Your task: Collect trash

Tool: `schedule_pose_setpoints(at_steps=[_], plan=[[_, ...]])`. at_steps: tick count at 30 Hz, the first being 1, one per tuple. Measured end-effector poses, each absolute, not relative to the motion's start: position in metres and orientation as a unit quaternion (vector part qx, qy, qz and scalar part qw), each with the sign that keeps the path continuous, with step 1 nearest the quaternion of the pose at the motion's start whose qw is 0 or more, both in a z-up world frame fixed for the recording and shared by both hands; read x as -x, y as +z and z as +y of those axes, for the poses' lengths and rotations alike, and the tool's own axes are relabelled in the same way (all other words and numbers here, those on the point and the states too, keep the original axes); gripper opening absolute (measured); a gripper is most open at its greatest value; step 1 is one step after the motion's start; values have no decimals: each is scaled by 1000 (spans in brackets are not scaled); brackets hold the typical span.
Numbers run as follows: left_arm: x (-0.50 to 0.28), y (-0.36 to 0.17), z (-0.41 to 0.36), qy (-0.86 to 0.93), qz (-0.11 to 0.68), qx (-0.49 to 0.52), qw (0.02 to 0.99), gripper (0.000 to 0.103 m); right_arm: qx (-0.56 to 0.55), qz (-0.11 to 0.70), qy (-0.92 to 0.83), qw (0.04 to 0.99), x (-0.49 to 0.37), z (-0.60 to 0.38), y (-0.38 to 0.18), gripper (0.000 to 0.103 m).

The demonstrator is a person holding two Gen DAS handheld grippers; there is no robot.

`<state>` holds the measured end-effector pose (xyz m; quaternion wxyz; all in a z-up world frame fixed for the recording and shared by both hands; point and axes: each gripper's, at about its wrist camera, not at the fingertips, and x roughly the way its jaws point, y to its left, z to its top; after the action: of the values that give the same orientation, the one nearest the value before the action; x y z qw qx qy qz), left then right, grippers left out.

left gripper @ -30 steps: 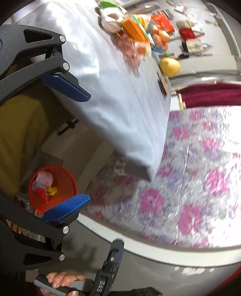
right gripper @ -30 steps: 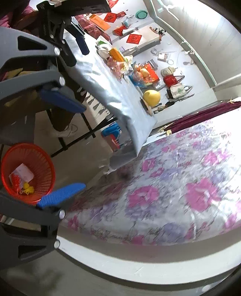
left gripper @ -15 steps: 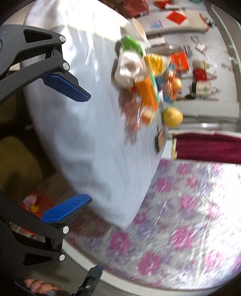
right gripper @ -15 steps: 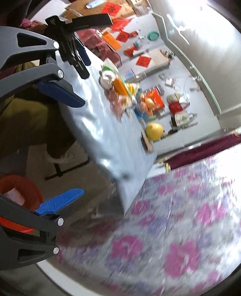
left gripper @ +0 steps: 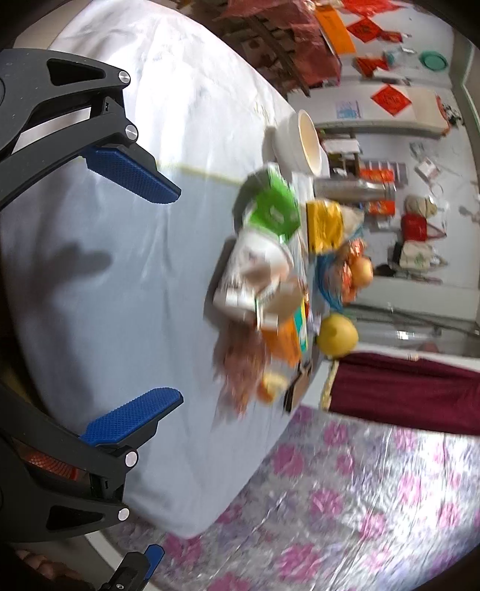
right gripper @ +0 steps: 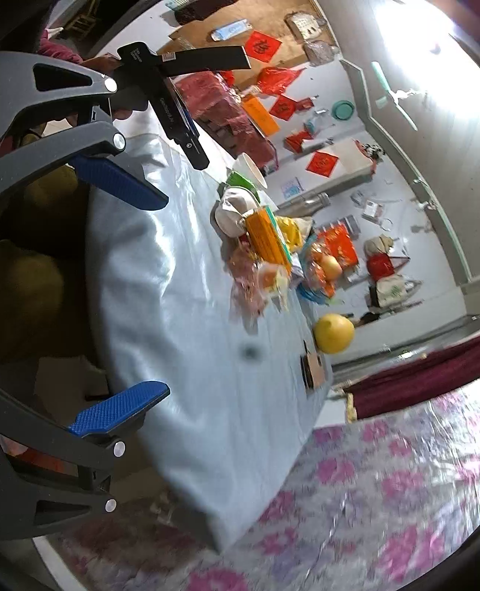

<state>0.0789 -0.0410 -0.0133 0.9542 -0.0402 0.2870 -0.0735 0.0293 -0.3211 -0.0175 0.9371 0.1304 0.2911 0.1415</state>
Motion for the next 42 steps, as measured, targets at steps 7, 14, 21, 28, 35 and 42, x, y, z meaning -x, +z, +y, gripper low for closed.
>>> schedule_pose_setpoints(at_steps=[7, 14, 21, 28, 35, 42], plan=[[-99, -23, -6, -36, 295, 41, 954, 96, -107, 303, 159, 934, -78, -289, -15, 92], [-118, -33, 15, -30, 327, 61, 942, 96, -102, 307, 164, 932, -125, -270, -13, 92], [-130, -47, 29, -16, 352, 70, 933, 96, -90, 303, 147, 937, -171, -258, -5, 92], [-130, -58, 13, 13, 324, -5, 946, 97, -83, 310, 133, 938, -217, -248, -4, 92], [-128, -60, 14, 18, 303, 1, 953, 97, -94, 323, 119, 934, -248, -244, -13, 87], [-128, -60, 14, 18, 303, 0, 953, 97, -99, 332, 130, 929, -253, -245, -19, 54]])
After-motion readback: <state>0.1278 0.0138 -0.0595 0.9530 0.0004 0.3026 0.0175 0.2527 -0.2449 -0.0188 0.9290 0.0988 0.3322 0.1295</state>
